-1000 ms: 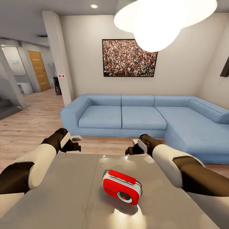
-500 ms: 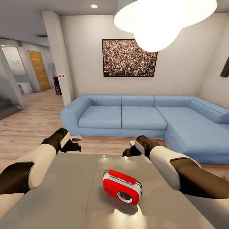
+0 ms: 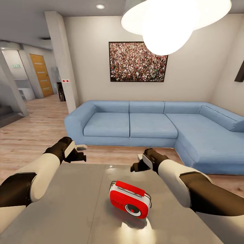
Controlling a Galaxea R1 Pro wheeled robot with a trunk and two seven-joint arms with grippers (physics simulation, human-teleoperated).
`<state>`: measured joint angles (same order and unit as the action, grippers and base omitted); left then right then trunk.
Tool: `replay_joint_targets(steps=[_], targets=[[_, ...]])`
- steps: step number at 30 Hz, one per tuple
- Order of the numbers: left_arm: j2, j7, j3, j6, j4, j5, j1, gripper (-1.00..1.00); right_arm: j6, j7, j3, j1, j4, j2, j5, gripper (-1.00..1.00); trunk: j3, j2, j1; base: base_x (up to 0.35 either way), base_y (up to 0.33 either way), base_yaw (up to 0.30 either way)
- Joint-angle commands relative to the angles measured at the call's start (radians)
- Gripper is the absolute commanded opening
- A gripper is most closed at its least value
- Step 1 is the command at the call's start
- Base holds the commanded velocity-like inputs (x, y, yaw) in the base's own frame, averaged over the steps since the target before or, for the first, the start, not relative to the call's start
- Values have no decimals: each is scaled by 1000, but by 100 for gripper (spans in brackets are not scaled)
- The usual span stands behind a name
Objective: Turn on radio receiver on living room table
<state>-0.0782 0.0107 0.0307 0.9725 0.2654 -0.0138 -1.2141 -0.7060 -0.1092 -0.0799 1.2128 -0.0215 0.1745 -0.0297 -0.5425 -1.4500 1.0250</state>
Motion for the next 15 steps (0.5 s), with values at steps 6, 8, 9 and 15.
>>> replay_joint_targets(steps=[6,8,9,15], targets=[[4,0,0,0,0,0,2,100,0,0,0,-11,0,0,-10,100,0,0,0,0,0,0],[4,0,0,0,0,0,5,100,0,0,0,-13,0,0,-10,100,0,0,0,0,0,0],[4,0,0,0,1,0,6,100,0,0,-1,-14,0,0,-11,100,0,0,0,0,0,0],[5,0,0,0,1,0,8,100,0,-1,-1,-27,0,0,-86,100,0,0,0,0,0,0]])
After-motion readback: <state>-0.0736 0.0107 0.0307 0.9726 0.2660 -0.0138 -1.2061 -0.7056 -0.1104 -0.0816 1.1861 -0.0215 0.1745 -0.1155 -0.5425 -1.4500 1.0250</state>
